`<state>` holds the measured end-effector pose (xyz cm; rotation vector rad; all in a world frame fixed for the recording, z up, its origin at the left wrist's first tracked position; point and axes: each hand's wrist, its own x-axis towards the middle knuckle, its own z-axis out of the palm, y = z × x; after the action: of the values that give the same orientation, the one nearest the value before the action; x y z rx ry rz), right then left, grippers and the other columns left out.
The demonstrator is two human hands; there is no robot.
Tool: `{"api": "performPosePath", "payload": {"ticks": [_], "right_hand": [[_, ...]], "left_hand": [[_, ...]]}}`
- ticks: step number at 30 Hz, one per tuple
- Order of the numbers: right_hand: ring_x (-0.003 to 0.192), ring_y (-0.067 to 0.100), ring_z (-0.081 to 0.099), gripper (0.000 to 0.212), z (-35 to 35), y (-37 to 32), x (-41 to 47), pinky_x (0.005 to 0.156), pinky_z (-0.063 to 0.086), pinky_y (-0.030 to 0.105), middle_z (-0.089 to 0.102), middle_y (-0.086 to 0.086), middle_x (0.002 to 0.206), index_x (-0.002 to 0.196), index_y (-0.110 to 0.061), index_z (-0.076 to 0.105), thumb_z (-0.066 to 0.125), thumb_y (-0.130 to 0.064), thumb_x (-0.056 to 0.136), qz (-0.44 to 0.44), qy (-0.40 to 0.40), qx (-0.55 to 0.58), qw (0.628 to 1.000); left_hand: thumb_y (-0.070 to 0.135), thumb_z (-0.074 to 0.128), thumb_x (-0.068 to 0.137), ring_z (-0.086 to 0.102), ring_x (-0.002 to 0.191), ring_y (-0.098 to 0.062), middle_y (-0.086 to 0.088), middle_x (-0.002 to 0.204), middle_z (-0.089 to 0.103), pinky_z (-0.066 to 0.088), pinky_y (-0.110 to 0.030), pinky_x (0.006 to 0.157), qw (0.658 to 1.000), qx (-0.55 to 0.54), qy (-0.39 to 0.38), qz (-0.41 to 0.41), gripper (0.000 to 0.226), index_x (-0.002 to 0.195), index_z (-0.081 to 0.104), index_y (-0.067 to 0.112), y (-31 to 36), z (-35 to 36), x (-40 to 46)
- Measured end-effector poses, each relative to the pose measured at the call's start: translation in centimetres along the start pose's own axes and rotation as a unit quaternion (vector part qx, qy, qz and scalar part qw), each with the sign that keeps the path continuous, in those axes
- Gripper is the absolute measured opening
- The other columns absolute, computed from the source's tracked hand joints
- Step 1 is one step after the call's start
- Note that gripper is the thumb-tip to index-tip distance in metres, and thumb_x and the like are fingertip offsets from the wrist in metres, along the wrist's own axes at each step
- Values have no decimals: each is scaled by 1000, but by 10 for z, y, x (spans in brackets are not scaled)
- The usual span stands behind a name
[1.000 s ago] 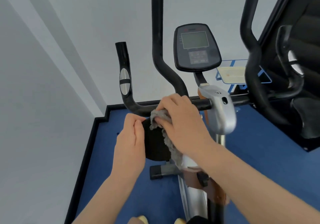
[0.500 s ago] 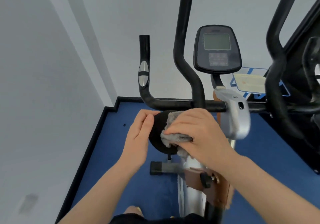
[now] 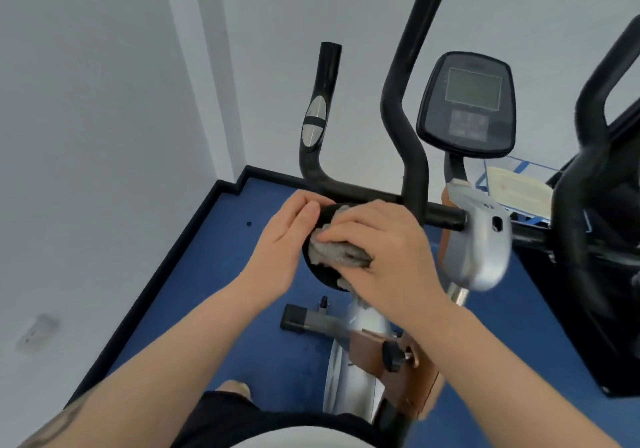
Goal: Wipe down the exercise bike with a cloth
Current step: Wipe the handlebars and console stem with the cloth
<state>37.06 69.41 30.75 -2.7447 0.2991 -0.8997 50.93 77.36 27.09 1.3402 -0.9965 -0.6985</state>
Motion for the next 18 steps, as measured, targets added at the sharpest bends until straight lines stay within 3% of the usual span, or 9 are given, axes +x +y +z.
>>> {"api": "performPosePath", "payload": {"ticks": [4,8,12,16,18], "right_hand": [[87,12,60,26,-15,14,-15,103,30,32,68,-14,89,81,-27,75,82,-7,66,-54,-17,-58,997],[84,15,61,15,9,-5,-2,95,36,33,68,-10,87,84,-23,76,80,-11,75,45,100,-62,992],[88,15,60,22,2,0,-25,95,37,31,69,-8,91,88,-20,76,82,-6,72,27,80,-57,995],[87,18,56,18,8,-8,7,83,37,30,64,-4,90,91,-20,73,77,-10,76,163,121,-59,977],[84,19,55,17,15,-16,7,79,40,32,63,-3,90,92,-18,72,74,-9,78,175,127,-74,973]], "left_hand": [[29,39,100,61,95,-22,-3,97,67,50,-30,84,1000,12,3,-9,29,103,62,13,1,-1,1],[24,36,101,59,93,-31,-13,96,64,49,-32,82,1000,-5,22,1,32,103,60,3,1,5,0],[29,35,101,62,92,-26,-8,95,67,52,-38,83,999,10,45,1,32,100,62,11,0,7,-3],[29,36,102,62,93,-21,-3,96,67,50,-31,84,999,5,53,13,32,101,64,13,0,10,-3],[29,36,102,62,92,-19,-1,95,67,49,-27,83,998,8,53,15,32,101,64,13,-1,10,-4]]}}
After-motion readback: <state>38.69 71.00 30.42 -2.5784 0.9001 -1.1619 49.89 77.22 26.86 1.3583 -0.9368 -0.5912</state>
